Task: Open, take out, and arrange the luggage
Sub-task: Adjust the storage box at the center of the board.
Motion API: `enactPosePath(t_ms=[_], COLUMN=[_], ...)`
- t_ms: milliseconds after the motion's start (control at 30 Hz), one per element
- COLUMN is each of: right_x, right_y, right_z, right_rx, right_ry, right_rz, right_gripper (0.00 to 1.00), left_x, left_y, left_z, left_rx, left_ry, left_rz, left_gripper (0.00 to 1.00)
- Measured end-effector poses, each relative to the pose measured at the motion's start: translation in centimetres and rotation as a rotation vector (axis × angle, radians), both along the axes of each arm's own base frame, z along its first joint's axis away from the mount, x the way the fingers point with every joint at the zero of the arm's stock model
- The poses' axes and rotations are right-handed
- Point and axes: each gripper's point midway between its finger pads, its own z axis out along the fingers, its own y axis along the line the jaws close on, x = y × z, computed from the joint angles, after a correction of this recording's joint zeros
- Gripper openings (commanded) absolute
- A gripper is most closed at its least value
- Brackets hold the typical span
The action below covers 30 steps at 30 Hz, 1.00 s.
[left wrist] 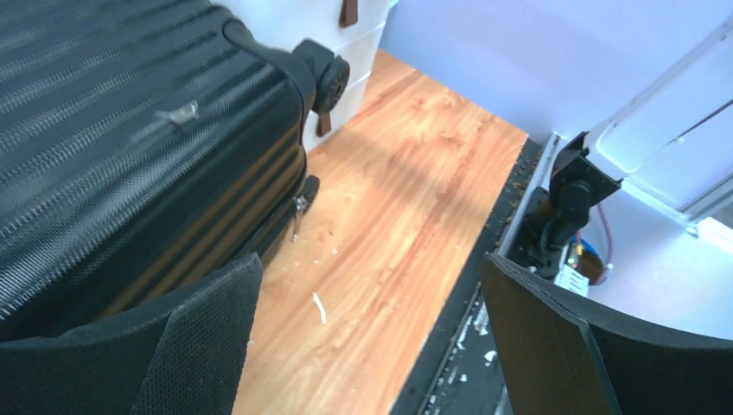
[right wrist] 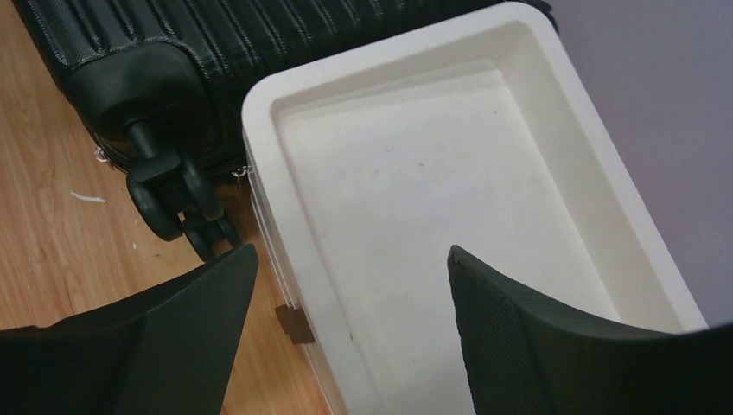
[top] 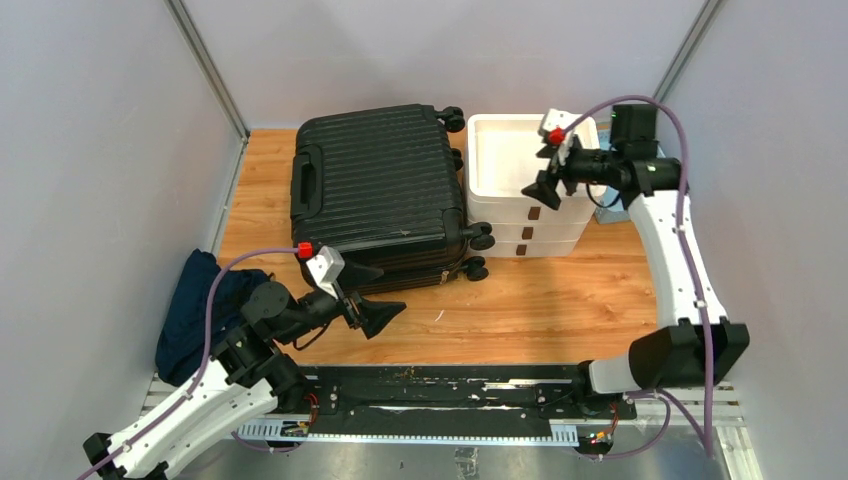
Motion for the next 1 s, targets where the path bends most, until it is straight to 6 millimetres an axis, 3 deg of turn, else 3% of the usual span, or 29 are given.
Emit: enactPosePath(t_ms=[100, 267, 367, 533, 667, 767, 1000], right_x=[0.3, 0.6, 0.8, 0.1, 0.8, 2.4, 7.6], right_y=[2.2, 2.2, 1.9, 1.9, 1.9, 1.9, -0.3], right_z=[-1.8, -4.5, -5.4, -6.2, -6.0, -5.4, -4.3], right_rx=[-0.061, -0.152, -0.19, -0.215, -0.226, -0.21, -0.14], right_ry=[0.034, 0.086, 0.1, 0.139, 0.124, 0.1, 0.116], right_rz=[0.091, 0.098, 0.09, 0.082, 0.053, -0.024, -0.355], right_gripper=[0.82, 0.7, 0.55, 0.2, 0.06, 0.0, 0.03], left_x=[-0.3, -0.6, -0.8, -1.0, -0.9, -0.9, -0.9], left_y=[-0.3, -0.6, -0.8, -1.0, -1.2, -1.3, -1.4], left_z=[-0.8, -0.9, -0.7, -0.6, -0.8, -0.8, -0.6], left_rx=[-0.056, -0.124, -0.152, -0.176, -0.18, -0.187, -0.224], left_ry=[0.081, 0.168, 0.201, 0.236, 0.259, 0.278, 0.327], left_rz=[-0.003, -0.008, -0.017, -0.028, -0.028, -0.028, -0.024], left_gripper=[0.98, 0.93, 0.9, 0.87, 0.86, 0.85, 0.81])
